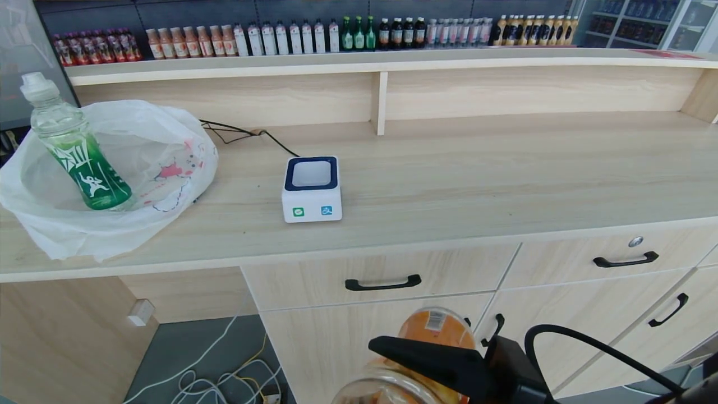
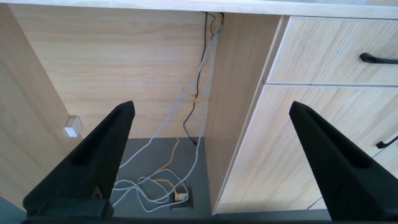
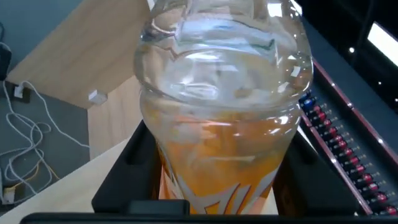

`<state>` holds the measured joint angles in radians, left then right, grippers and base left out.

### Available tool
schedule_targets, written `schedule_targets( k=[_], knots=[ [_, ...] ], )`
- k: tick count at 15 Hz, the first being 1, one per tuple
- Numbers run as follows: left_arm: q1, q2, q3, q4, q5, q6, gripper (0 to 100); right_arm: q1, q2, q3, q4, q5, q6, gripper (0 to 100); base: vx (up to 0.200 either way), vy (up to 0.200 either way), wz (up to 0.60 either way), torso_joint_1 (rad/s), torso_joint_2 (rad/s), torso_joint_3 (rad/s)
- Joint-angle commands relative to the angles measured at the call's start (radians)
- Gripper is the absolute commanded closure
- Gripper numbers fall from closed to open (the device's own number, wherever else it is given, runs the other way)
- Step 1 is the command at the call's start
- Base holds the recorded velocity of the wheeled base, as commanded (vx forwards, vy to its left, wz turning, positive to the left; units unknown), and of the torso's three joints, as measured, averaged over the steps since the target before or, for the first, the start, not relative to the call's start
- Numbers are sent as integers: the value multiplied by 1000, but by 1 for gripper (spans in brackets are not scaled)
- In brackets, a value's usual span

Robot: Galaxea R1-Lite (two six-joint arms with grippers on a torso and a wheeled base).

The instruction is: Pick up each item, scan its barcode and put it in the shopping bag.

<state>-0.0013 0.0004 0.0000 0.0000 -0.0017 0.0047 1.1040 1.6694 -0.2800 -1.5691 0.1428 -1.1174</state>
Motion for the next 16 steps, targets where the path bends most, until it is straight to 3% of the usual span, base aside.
schedule_targets(
  k=[1, 10, 16],
  knots=[
    [0, 0, 0, 0, 0, 0, 0, -4, 3, -11, -2, 4, -39, 100, 0, 0, 0, 0, 0, 0],
    [0, 0, 0, 0, 0, 0, 0, -66, 16, -125, -2, 233, -328, 100, 0, 0, 0, 0, 0, 0],
    [0, 0, 0, 0, 0, 0, 0, -79, 13, -139, -2, 259, -383, 100, 0, 0, 0, 0, 0, 0]
  ],
)
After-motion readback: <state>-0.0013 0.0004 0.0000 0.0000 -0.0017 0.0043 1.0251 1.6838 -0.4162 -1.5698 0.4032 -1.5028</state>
